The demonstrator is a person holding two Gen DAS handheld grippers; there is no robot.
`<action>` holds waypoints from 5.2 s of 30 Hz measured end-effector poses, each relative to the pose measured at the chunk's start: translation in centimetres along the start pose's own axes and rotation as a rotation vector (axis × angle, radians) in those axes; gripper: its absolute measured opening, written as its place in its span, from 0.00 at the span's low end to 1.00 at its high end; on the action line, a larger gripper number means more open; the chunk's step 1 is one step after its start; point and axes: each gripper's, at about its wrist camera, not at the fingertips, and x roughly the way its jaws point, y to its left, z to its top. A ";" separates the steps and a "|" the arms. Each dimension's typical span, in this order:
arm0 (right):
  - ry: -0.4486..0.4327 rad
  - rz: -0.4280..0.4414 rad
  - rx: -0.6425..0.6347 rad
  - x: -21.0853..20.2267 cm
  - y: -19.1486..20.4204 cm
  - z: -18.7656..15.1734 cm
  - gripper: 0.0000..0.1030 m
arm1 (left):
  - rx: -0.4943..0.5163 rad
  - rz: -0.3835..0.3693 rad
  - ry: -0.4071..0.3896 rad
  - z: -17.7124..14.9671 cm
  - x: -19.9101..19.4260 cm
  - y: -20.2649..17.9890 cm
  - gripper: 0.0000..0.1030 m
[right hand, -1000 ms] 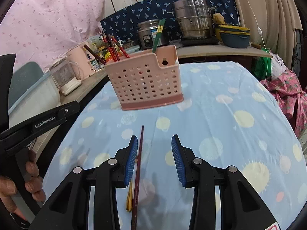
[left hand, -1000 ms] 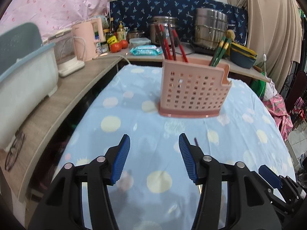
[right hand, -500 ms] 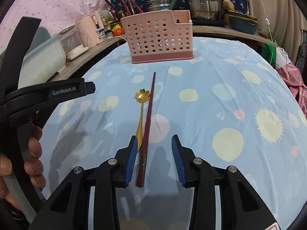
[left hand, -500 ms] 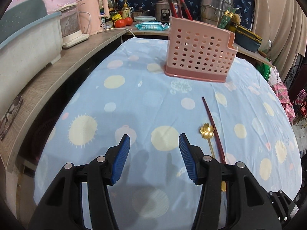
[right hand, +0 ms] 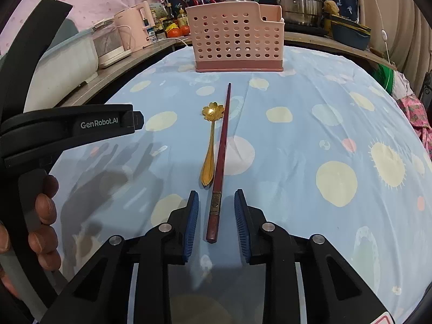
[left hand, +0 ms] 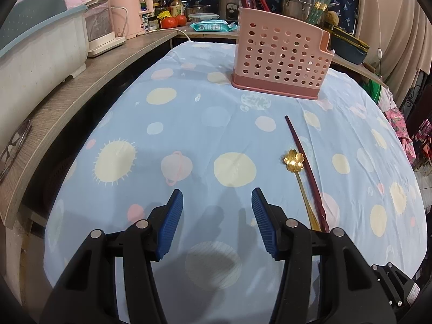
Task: Organize utensils
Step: 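Close the right tool on the dark-red chopstick's thick end, then grasp the gold spoon handle with the left tool while the right tool holds the chopstick, then lift the spoon and chopstick and carry both over the pink caddy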
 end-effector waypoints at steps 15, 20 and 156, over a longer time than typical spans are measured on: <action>-0.002 -0.030 0.049 0.1 -1.8 0.3 0.07 | 0.014 -0.011 0.021 -1.1 0.3 -0.5 0.49; -0.008 -0.038 0.094 0.0 -3.2 0.7 0.07 | 0.027 -0.025 0.035 -1.6 0.4 -1.2 0.49; -0.449 0.095 0.087 -12.2 -3.8 14.3 0.07 | 0.295 -0.296 -0.009 1.7 -7.3 -5.1 0.01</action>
